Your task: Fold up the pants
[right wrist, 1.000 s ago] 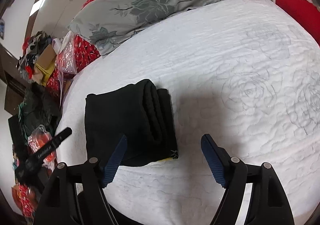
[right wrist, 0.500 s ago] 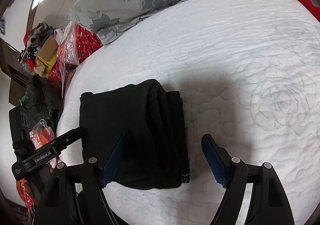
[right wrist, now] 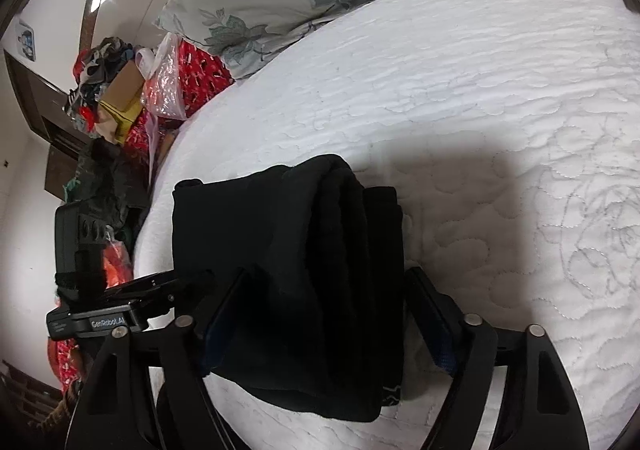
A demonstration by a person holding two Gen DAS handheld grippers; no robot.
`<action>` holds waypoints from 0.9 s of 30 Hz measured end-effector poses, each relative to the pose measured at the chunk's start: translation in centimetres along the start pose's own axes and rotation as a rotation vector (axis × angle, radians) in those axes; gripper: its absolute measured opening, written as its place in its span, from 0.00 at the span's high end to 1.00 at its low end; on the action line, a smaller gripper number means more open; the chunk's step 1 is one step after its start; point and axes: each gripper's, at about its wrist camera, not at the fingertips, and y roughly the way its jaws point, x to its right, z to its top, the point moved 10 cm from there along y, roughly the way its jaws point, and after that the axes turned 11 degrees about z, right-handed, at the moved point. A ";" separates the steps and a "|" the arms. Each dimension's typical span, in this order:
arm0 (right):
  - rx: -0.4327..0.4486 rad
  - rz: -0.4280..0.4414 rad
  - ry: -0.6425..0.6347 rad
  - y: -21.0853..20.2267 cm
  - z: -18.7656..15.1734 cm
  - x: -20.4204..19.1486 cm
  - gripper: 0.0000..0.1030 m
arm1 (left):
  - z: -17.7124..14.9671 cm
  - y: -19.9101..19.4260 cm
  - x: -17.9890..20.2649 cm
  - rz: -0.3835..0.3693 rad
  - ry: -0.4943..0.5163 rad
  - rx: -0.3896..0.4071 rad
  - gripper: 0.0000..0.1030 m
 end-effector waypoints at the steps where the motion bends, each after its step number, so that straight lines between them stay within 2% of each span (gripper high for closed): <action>1: 0.000 -0.015 0.004 0.1 0.1 0.3 0.43 | 0.2 0.0 0.3 -0.012 0.001 0.004 0.26; 2: 0.001 -0.022 0.009 0.0 0.0 0.5 0.48 | 0.1 -0.2 0.7 -0.034 -0.001 0.004 0.45; 3: 0.001 -0.011 0.018 0.0 0.0 0.4 0.57 | 0.1 -0.3 1.0 -0.055 -0.009 0.000 0.48; 5: 0.008 -0.009 0.024 -0.1 -0.1 0.1 0.61 | 0.3 -0.7 0.9 -0.065 -0.042 0.018 0.63; 8: 0.029 0.002 0.035 -0.8 -0.1 -0.4 0.67 | 0.1 -2.1 0.4 -0.114 -0.093 0.030 0.71; 13: 0.044 0.053 0.019 -1.1 0.3 -3.1 0.70 | 0.8 -3.8 -1.4 -0.145 -0.138 0.050 0.72; 16: 0.030 0.079 0.011 0.3 1.2 -5.0 0.71 | 1.9 -4.2 -3.7 -0.157 -0.191 0.054 0.74; 19: 0.018 0.105 0.016 2.4 2.5 -7.0 0.71 | 3.9 -5.3 -6.6 -0.141 -0.243 0.091 0.74; 24: 0.002 0.172 0.012 7.6 5.2 -11.3 0.71 | 7.8 -7.0 -12.9 -0.048 -0.305 0.172 0.74; 27: -0.007 0.147 -0.012 11.2 6.2 -12.4 0.71 | 8.1 -5.1 -15.5 0.036 -0.298 0.125 0.73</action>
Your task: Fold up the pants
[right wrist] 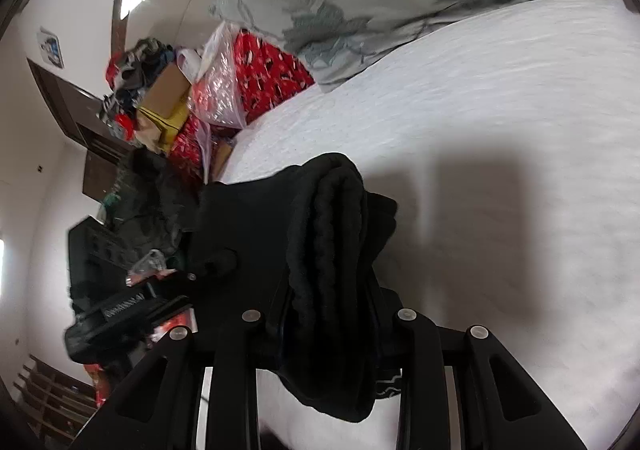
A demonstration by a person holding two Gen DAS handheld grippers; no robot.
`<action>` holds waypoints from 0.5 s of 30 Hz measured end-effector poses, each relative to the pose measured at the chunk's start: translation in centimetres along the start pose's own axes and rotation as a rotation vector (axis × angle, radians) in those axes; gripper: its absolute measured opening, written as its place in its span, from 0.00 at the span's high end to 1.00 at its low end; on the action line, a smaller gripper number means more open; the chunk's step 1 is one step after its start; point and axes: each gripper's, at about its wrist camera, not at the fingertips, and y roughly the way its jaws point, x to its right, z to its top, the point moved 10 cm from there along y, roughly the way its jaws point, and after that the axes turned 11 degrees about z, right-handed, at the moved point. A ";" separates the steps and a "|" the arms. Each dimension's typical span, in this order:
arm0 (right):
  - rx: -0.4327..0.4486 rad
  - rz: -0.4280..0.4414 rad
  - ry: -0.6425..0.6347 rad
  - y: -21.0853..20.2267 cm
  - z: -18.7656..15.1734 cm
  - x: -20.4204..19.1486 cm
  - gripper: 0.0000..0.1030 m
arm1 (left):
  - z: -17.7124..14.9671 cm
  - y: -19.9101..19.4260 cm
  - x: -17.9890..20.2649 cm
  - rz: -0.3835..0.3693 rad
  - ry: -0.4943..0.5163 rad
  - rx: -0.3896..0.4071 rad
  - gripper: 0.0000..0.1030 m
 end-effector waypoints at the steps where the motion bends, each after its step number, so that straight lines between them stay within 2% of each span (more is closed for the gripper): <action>1: -0.012 -0.027 -0.006 1.0 -0.1 0.3 0.69 | -0.1 1.3 -0.7 0.057 0.017 -0.024 0.70; 2: -0.031 -0.054 -0.001 2.1 -0.3 0.7 0.67 | -0.5 2.2 -1.4 0.110 0.038 -0.036 0.64; 3: -0.041 -0.120 -0.032 2.8 -0.4 1.4 0.62 | -0.8 3.0 -1.7 0.145 0.070 -0.038 0.60; 4: -0.046 -0.148 -0.047 3.0 -0.6 1.9 0.60 | -0.8 3.1 -1.7 0.158 0.081 -0.029 0.52; 5: -0.045 -0.140 -0.044 3.0 -0.8 2.2 0.60 | -0.8 2.8 -1.9 0.174 0.088 -0.003 0.47; 6: -0.036 -0.124 -0.031 2.5 -0.8 2.4 0.59 | -0.7 2.5 -1.8 0.182 0.090 0.020 0.47; 7: -0.030 -0.123 -0.017 1.9 -0.9 2.6 0.52 | -0.8 1.8 -1.8 0.190 0.089 0.045 0.47; 10: -0.029 -0.128 0.002 -0.2 -0.9 2.8 0.49 | -1.2 -0.4 -2.0 0.220 0.068 0.111 0.47; 14: -0.037 -0.269 -0.124 -2.8 -1.3 0.8 0.35 | -2.7 -2.2 -1.4 0.267 0.041 0.149 0.46; 15: -0.033 -0.302 -0.152 -3.5 -1.6 0.1 0.28 | -3.4 -2.6 -1.6 0.284 0.033 0.151 0.45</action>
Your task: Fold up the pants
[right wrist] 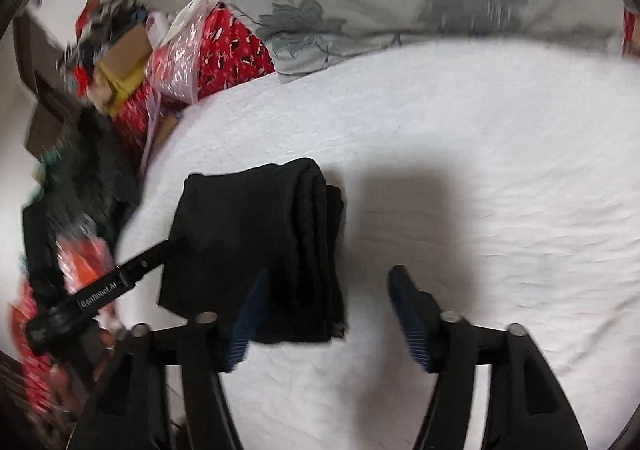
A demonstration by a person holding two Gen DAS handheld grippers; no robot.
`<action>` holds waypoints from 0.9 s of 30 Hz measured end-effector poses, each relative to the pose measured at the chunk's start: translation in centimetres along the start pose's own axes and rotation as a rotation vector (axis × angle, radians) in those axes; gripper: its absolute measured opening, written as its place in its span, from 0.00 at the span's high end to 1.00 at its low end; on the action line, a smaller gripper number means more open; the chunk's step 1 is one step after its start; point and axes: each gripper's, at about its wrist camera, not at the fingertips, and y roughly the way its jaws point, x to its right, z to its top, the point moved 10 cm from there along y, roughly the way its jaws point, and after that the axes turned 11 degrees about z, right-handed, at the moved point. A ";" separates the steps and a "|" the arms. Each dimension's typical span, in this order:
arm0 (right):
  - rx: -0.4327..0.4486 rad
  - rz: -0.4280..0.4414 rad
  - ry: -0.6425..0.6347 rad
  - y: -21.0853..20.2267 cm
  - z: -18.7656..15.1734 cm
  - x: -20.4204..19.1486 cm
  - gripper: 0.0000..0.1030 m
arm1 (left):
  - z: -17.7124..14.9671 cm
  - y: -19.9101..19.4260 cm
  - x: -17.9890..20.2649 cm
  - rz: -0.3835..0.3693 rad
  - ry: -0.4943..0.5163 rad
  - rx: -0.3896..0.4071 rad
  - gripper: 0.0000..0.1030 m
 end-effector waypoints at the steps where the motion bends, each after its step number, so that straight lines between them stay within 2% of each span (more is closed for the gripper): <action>1: 0.008 -0.024 -0.019 -0.7 -0.2 -0.3 0.21 | -0.6 -0.3 0.0 0.026 -0.006 -0.003 0.40; 2: 0.025 -0.059 -0.048 -1.8 -0.6 -0.8 0.18 | -0.8 -0.4 0.2 0.044 -0.009 -0.006 0.37; 4: 0.046 -0.115 -0.079 -3.3 -1.2 -1.5 0.04 | -1.5 -0.8 -0.1 0.088 -0.016 -0.001 0.37; 5: 0.053 -0.153 -0.093 -4.0 -1.6 -1.7 0.01 | -2.0 -1.1 -0.2 0.110 -0.012 0.002 0.37; 8: 0.084 -0.242 -0.136 -6.1 -2.9 -2.3 0.00 | -3.8 -2.0 -0.3 0.143 0.003 0.002 0.36; 12: 0.121 -0.299 -0.183 -8.1 -4.6 -2.9 0.00 | -5.9 -3.0 0.1 0.113 -0.011 -0.002 0.36; 15: 0.160 -0.367 -0.210 -9.6 -5.5 -3.0 0.00 | -6.6 -4.2 0.0 0.150 -0.011 0.037 0.36; 18: 0.208 -0.374 -0.211 -11.2 -6.1 -3.2 0.00 | -6.8 -5.2 0.3 0.148 -0.003 0.062 0.36; 21: 0.210 -0.388 -0.200 -12.0 -6.2 -3.1 0.00 | -7.0 -5.8 0.4 0.125 -0.009 0.066 0.36; 25: 0.238 -0.365 -0.193 -12.8 -6.4 -3.5 0.00 | -7.7 -6.7 1.0 0.103 0.010 0.068 0.36; 27: 0.228 -0.319 -0.174 -12.5 -7.1 -3.8 0.00 | -8.2 -6.9 1.4 0.106 0.033 0.065 0.36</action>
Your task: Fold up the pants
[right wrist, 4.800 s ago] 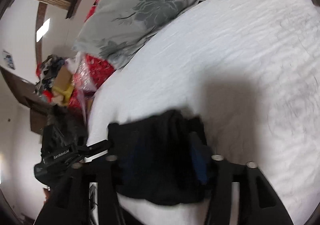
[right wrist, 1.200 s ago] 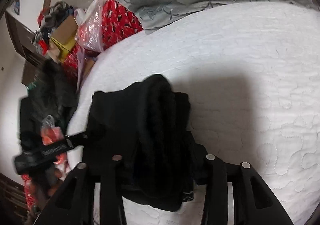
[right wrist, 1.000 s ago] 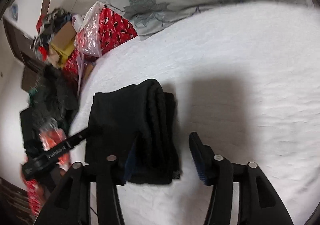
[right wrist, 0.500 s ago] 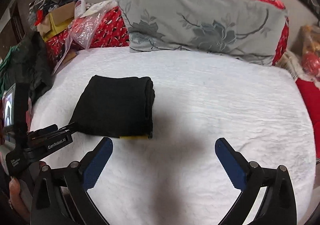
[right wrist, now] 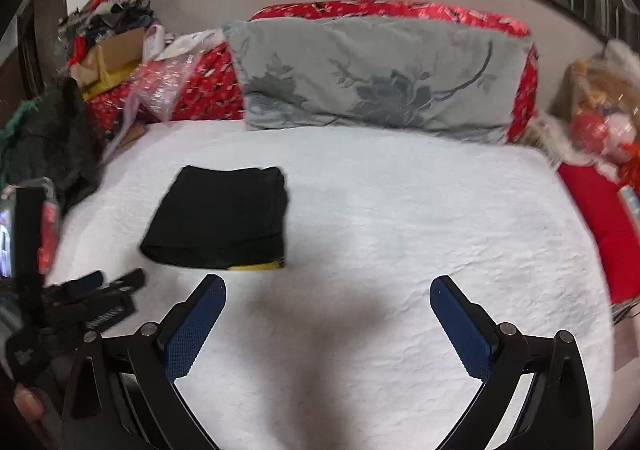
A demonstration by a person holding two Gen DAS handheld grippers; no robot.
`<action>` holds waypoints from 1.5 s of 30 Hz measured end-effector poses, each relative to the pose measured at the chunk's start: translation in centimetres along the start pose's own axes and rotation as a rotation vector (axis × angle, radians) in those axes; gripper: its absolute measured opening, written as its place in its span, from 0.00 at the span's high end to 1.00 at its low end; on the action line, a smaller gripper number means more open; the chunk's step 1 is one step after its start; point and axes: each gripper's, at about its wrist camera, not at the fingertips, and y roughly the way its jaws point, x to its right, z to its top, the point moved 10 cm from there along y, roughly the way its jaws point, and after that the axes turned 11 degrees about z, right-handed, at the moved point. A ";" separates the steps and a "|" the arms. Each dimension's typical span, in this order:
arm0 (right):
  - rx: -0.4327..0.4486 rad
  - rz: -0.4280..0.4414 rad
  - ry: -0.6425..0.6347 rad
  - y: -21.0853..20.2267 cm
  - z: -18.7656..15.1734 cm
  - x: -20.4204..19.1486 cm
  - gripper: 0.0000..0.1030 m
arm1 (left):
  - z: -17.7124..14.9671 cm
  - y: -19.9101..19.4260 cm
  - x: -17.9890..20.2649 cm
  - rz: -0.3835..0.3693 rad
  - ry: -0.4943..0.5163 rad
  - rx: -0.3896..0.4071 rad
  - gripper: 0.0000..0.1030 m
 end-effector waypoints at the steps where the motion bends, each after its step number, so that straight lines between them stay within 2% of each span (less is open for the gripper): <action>1: -0.010 0.006 0.007 0.1 -0.4 0.0 0.00 | -0.2 -0.2 0.2 0.002 0.006 0.007 0.36; 4: -0.015 -0.009 0.010 0.0 -1.3 0.1 0.00 | -0.5 -1.2 0.6 0.018 0.026 0.049 0.36; 10: 0.014 -0.011 0.028 -1.1 -2.2 0.8 0.00 | -0.8 -2.4 1.4 0.024 0.056 0.085 0.36; 21: 0.007 -0.038 0.039 -1.5 -3.5 1.9 0.00 | -1.5 -3.2 3.5 -0.050 0.114 0.082 0.36; 25: 0.004 -0.040 0.054 -1.4 -3.6 2.2 0.00 | -1.7 -3.4 4.0 -0.074 0.110 0.073 0.36; 31: -0.003 -0.048 0.078 -1.2 -3.9 2.7 0.00 | -0.9 -4.9 4.8 -0.112 0.092 0.105 0.36; 45: -0.004 -0.064 0.119 -1.5 -4.2 3.8 0.00 | -0.8 -6.1 5.6 -0.137 0.090 0.109 0.36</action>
